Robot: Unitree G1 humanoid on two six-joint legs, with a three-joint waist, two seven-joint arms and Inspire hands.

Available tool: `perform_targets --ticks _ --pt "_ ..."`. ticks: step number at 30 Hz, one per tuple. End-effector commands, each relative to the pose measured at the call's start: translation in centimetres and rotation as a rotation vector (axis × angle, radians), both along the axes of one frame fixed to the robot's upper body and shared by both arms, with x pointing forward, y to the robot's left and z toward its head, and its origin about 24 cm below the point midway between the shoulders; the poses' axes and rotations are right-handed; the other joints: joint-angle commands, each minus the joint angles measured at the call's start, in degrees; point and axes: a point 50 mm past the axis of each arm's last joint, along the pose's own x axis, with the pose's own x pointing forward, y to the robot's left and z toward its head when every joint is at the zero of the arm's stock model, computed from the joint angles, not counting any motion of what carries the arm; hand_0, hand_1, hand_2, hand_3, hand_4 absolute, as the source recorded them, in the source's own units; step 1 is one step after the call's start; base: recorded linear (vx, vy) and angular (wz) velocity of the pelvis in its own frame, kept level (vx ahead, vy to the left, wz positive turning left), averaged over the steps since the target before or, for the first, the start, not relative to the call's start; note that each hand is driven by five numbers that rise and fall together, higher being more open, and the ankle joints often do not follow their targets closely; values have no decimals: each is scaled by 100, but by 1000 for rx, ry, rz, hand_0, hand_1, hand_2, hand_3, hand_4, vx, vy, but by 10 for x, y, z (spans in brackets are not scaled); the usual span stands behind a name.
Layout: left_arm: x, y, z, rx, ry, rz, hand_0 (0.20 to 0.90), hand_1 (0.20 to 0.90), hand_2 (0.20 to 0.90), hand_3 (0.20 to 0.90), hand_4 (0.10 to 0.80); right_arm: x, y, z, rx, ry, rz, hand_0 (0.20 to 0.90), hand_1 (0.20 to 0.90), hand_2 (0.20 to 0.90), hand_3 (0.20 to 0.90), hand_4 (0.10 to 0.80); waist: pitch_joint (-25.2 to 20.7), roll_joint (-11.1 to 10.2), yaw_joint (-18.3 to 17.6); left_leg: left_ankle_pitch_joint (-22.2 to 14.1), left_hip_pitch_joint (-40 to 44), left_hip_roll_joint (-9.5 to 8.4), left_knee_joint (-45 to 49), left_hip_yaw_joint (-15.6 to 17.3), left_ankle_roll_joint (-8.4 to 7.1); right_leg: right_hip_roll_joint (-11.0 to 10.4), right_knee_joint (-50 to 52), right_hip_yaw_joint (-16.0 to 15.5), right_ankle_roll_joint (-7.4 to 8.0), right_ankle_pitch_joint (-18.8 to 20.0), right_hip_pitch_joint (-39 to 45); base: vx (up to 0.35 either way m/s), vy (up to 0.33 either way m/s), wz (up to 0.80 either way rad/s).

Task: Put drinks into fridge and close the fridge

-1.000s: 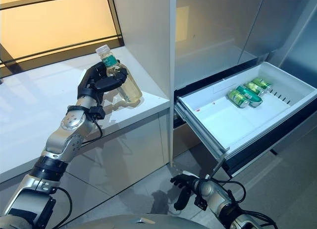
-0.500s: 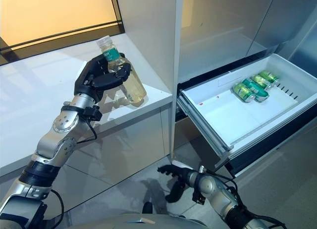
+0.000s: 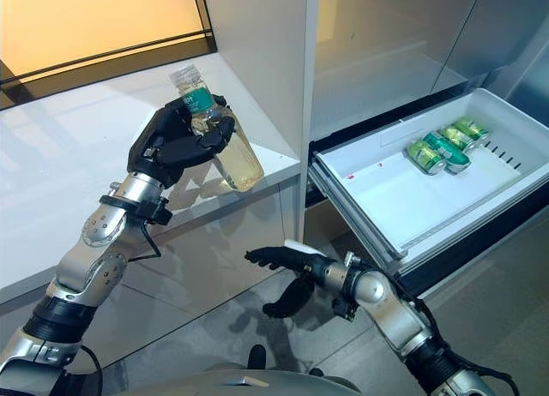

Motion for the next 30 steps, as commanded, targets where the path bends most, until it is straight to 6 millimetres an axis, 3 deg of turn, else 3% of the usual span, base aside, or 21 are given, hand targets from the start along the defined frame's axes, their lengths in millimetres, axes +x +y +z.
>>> perform_targets --ticks 1,6,11,15,19,23,30 --pt "-27 4 90 -126 -541 -88 300 300 300 200 100 8 13 83 330 -195 233 900 900 900 900 800 -582 -17 12 -435 119 -264 6 -199 109 -176 153 29 470 438 -377 0 0 0" --pt "-32 15 88 -121 -573 -80 300 300 300 200 100 3 1 108 482 -222 319 900 900 900 900 800 -647 -56 26 -454 112 -265 6 -191 110 -178 110 21 477 452 -369 0 0 0" --pt "-39 31 90 -100 -621 -35 300 300 300 200 100 4 -22 129 627 -307 247 900 900 900 900 800 -721 -82 12 -476 113 -254 6 -179 106 -165 88 33 485 460 -380 0 0 0" --pt "-47 43 93 -64 -677 4 300 300 300 200 100 10 -47 129 588 -370 38 900 900 900 900 800 -750 -80 -39 -480 106 -236 6 -151 103 -156 83 61 484 463 -401 0 0 0" --pt "-54 48 93 -30 -714 25 300 300 300 200 100 10 -61 122 572 -354 -62 900 900 900 900 800 -754 -79 -97 -486 95 -220 6 -124 98 -142 76 85 482 470 -427 0 0 0" --pt "-51 42 92 -7 -697 -12 300 300 300 200 100 14 -63 119 557 -325 -105 900 900 900 900 800 -746 -76 -127 -497 97 -207 6 -106 87 -129 68 101 473 471 -436 0 0 0" --pt "-36 13 91 10 -635 -148 300 300 300 200 100 32 -40 128 526 -281 -75 900 900 900 900 800 -692 -79 -98 -495 128 -198 6 -113 67 -123 58 84 461 476 -403 0 0 0"
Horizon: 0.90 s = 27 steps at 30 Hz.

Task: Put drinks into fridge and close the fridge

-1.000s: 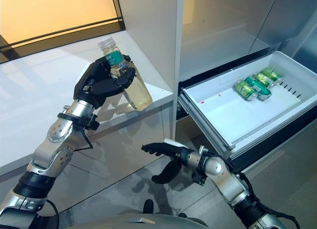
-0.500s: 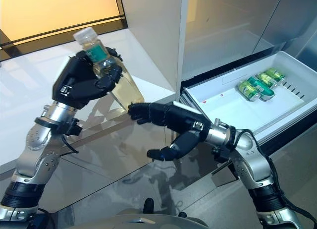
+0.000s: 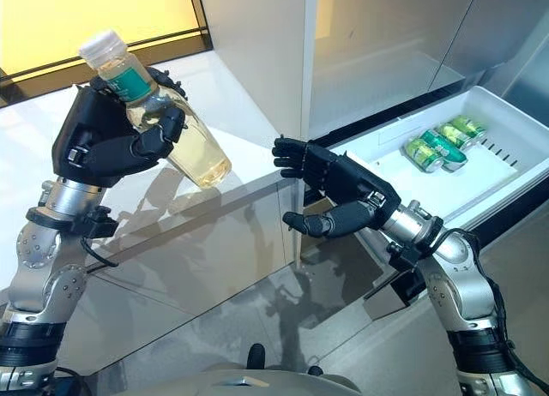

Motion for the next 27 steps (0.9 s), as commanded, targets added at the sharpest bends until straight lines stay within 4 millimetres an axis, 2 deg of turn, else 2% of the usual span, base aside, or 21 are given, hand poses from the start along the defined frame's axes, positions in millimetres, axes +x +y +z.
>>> perform_targets --ticks 1,15,27 --pt "-8 -24 62 -15 -327 -134 300 300 300 200 100 13 19 37 34 -137 60 900 900 900 900 800 -672 -36 -4 -495 130 -180 6 -122 64 -106 59 55 441 470 -391 0 0 0" --pt "2 -53 64 75 -289 -285 300 300 300 200 100 33 58 37 77 17 154 900 900 900 900 800 -671 -43 108 -512 178 -205 6 -154 84 -113 78 5 415 443 -333 6 0 1" --pt "5 -66 67 138 -301 -316 300 300 300 200 100 35 79 52 99 -15 220 900 900 900 900 800 -697 -39 135 -523 197 -211 6 -151 109 -95 76 44 385 423 -312 14 1 0"
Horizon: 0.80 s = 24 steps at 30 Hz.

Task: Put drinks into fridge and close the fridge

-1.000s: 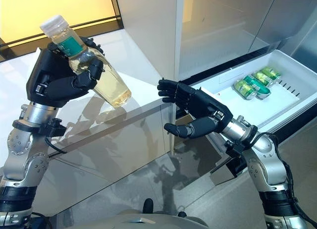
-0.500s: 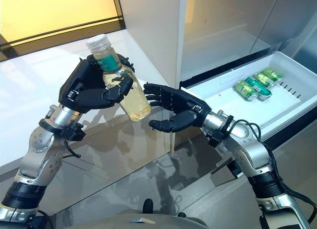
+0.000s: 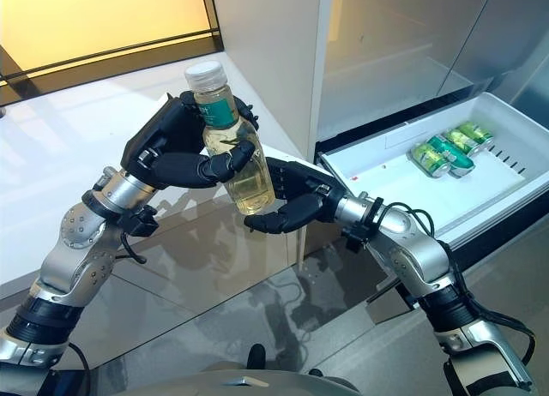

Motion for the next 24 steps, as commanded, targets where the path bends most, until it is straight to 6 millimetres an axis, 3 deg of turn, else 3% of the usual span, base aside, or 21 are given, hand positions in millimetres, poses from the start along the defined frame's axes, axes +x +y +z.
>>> perform_targets --ticks 1,16,24 --pt "-10 -20 67 -62 -345 -111 300 300 300 200 100 7 26 63 215 -200 102 900 900 900 900 800 -703 -34 5 -543 159 -190 6 -110 81 -84 77 83 376 417 -371 0 0 0" --pt "-10 -21 66 -32 -332 -145 300 300 300 200 100 5 28 81 270 -256 87 900 900 900 900 800 -713 -26 -11 -544 168 -181 6 -95 98 -72 88 111 357 417 -380 0 0 0" --pt "-9 -30 64 -54 -300 -193 300 300 300 200 100 4 42 85 289 -253 127 900 900 900 900 800 -710 -23 -2 -539 183 -182 6 -101 108 -63 86 122 341 422 -365 0 0 0"
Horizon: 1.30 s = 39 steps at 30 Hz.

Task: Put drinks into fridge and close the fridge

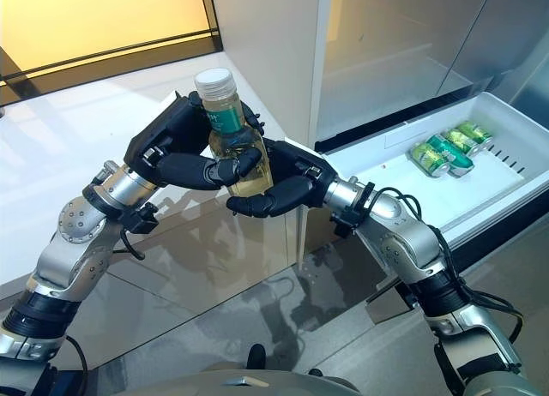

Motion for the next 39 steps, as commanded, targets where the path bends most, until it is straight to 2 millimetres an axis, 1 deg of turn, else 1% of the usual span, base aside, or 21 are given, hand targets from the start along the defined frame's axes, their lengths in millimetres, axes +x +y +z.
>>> perform_targets --ticks 1,2,3,4,5,11,22,23,24,33,36,39 --pt "-12 -28 57 -121 -268 -187 300 300 300 200 100 -2 26 58 183 -209 108 900 900 900 900 800 -707 -23 -11 -538 182 -182 5 -109 108 -62 87 114 340 422 -362 0 0 0" --pt "-11 -29 56 -124 -264 -191 300 300 300 200 100 -2 27 58 183 -206 111 900 900 900 900 800 -704 -22 -8 -539 185 -182 5 -110 110 -63 87 111 338 421 -358 0 0 0" --pt "-11 -31 56 -126 -261 -195 300 300 300 200 100 -2 30 59 183 -203 118 594 594 594 543 443 -705 -20 -7 -537 189 -185 5 -110 114 -63 88 109 335 422 -355 0 0 0" --pt "-11 -31 57 -129 -259 -198 300 300 300 200 100 -2 31 59 179 -202 122 328 328 328 233 133 -706 -20 -6 -539 190 -184 5 -109 115 -64 89 111 336 421 -355 0 0 0" --pt "-11 -32 56 -131 -257 -203 300 300 300 200 100 -2 32 58 174 -199 122 300 300 300 200 100 -704 -21 -2 -539 189 -185 5 -110 114 -64 90 109 336 419 -355 0 0 0" --pt "-11 -35 55 -130 -249 -218 300 300 300 200 100 -1 34 59 178 -191 129 300 300 300 200 100 -717 -27 15 -534 183 -181 5 -114 114 -70 87 88 334 421 -353 0 0 0" --pt "-10 -33 57 -124 -246 -205 300 300 300 200 100 1 31 65 204 -211 101 300 300 300 200 100 -732 -30 25 -531 180 -189 5 -123 120 -67 87 93 333 426 -357 0 0 0" --pt "-10 -33 57 -120 -247 -202 333 333 333 238 138 1 30 66 203 -216 99 300 300 300 200 100 -734 -30 25 -530 180 -190 5 -123 120 -67 87 91 333 426 -358 0 0 0" --pt "-10 -32 57 -117 -248 -191 900 900 900 900 800 1 29 67 204 -221 95 300 300 300 200 100 -737 -30 27 -530 180 -190 5 -123 120 -67 85 90 332 425 -356 0 0 0" --pt "-7 -17 58 -111 -257 -105 900 900 900 900 800 2 17 79 216 -287 48 300 300 300 200 100 -732 -35 33 -526 180 -189 6 -125 123 -61 90 97 325 425 -357 0 0 0" --pt "-9 -7 59 -75 -278 -72 900 900 900 900 800 1 7 86 231 -325 19 300 300 300 200 100 -743 -37 40 -525 170 -184 6 -122 117 -55 87 101 326 425 -362 0 0 0" --pt "-11 5 63 -93 -290 -29 900 900 900 900 800 -1 -1 94 247 -361 -2 300 300 300 200 100 -751 -40 57 -523 160 -177 7 -119 113 -57 83 94 324 424 -365 0 0 0"
